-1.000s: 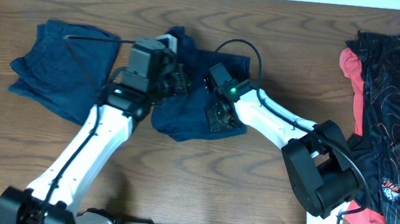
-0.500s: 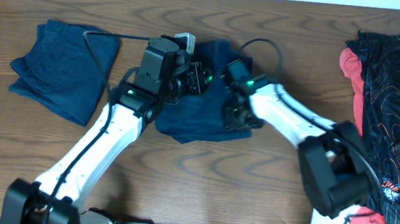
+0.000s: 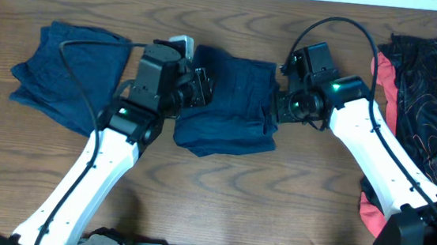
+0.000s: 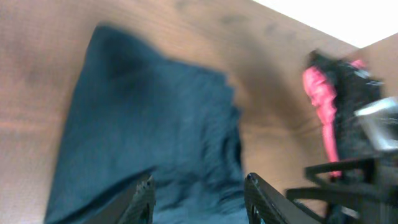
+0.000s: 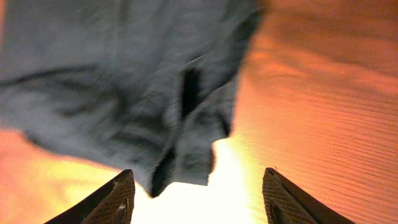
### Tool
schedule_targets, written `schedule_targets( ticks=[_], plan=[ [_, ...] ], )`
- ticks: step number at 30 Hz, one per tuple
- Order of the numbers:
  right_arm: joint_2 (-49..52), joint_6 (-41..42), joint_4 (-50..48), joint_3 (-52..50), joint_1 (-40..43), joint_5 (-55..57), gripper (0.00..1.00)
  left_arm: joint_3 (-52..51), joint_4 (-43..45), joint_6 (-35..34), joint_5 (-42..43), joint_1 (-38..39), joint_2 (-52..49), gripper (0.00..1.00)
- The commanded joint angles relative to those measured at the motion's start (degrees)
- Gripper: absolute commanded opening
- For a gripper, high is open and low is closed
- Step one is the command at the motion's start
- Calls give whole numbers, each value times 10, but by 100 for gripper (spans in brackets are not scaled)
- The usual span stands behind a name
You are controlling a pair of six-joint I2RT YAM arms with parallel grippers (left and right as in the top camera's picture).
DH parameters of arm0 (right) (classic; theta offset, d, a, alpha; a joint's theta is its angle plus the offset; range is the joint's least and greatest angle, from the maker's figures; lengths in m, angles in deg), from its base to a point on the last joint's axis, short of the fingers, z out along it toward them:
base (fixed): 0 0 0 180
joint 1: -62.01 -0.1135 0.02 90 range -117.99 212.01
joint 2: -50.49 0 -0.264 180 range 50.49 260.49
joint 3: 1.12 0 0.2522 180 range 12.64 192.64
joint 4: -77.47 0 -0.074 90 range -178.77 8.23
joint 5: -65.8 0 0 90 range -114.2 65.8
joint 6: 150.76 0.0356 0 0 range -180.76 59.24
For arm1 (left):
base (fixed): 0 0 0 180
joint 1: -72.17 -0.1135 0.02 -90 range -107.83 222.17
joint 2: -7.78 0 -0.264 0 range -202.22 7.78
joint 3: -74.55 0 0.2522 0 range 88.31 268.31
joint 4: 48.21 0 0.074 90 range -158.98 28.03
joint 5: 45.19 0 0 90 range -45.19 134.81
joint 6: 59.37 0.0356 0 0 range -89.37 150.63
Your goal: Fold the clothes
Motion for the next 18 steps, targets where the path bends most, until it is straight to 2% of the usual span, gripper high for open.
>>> schedule_targets(
  ticks=[1, 11, 16, 18],
  plan=[
    [19, -52, -8, 1, -14, -112, 66, 4, -21, 3, -27, -2, -42, 48],
    [115, -49, -15, 1, -53, -109, 64, 2, -51, 3, -23, -2, -191, 48],
    [187, 12, 34, 0, -59, -19, 40, 2, -118, 3, -13, -1, -231, 47],
    [205, 51, 50, 0, -56, 41, 36, 2, -155, 3, -13, -1, -236, 36]
  ],
)
